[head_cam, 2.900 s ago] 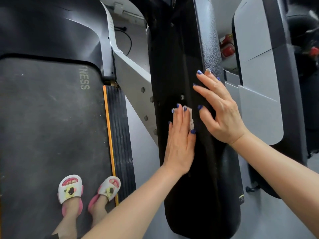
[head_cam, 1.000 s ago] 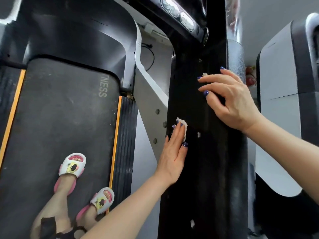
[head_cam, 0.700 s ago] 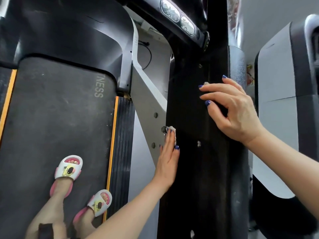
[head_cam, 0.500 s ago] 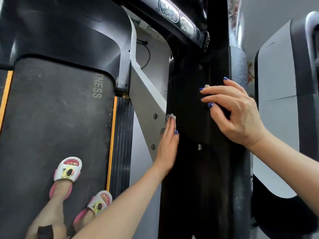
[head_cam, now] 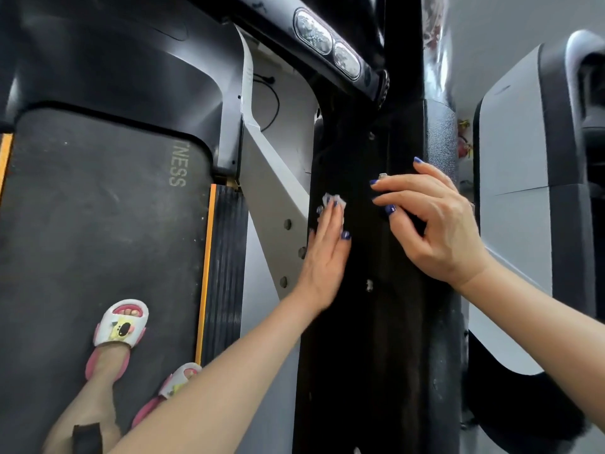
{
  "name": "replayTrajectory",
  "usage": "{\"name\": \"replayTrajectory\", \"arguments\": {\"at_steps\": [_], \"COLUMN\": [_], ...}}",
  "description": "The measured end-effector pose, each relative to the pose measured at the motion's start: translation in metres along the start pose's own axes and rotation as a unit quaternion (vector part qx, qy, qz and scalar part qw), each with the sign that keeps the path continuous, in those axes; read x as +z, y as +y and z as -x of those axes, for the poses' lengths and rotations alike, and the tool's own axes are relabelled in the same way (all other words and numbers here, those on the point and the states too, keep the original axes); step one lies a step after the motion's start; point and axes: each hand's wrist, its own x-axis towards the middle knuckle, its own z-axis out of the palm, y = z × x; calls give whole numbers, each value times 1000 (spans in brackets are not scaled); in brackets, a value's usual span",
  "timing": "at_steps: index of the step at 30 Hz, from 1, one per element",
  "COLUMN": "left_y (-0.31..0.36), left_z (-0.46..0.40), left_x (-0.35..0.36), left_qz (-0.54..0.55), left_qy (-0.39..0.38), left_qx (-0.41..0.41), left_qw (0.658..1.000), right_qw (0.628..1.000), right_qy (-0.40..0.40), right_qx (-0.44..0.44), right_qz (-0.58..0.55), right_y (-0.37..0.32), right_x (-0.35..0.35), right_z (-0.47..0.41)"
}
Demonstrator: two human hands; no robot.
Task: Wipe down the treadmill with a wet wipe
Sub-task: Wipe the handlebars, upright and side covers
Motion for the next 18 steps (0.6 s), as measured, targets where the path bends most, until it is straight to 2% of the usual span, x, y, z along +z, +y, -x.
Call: {"name": "replayTrajectory", "arguments": {"at_steps": [3,8,11,15,18], "left_y": [10,-4,3,26,25], "left_z": [-6,63,42,-1,29], "left_x": [3,16,7,1,13], "left_qz": [-5,-27,-41,-58,-52], "left_qy": [9,-39,-48,-20,-22], "left_qx": [29,9,15,45,65], "left_qw": [1000,999,998,997,996], "right_qw": [1000,1000,1000,1000,1000], "right_qy": [-3,-8,-10,-12,-8], "right_qx": [-1,-3,-3,-3,4], "right_qz": [-3,-9,-9,-5,-8], "right_y": [-1,-2,-1,-2,-3], "right_x": [0,-2,-2,-2,-2], "right_z": [-1,-2,-2,-3,-2]}}
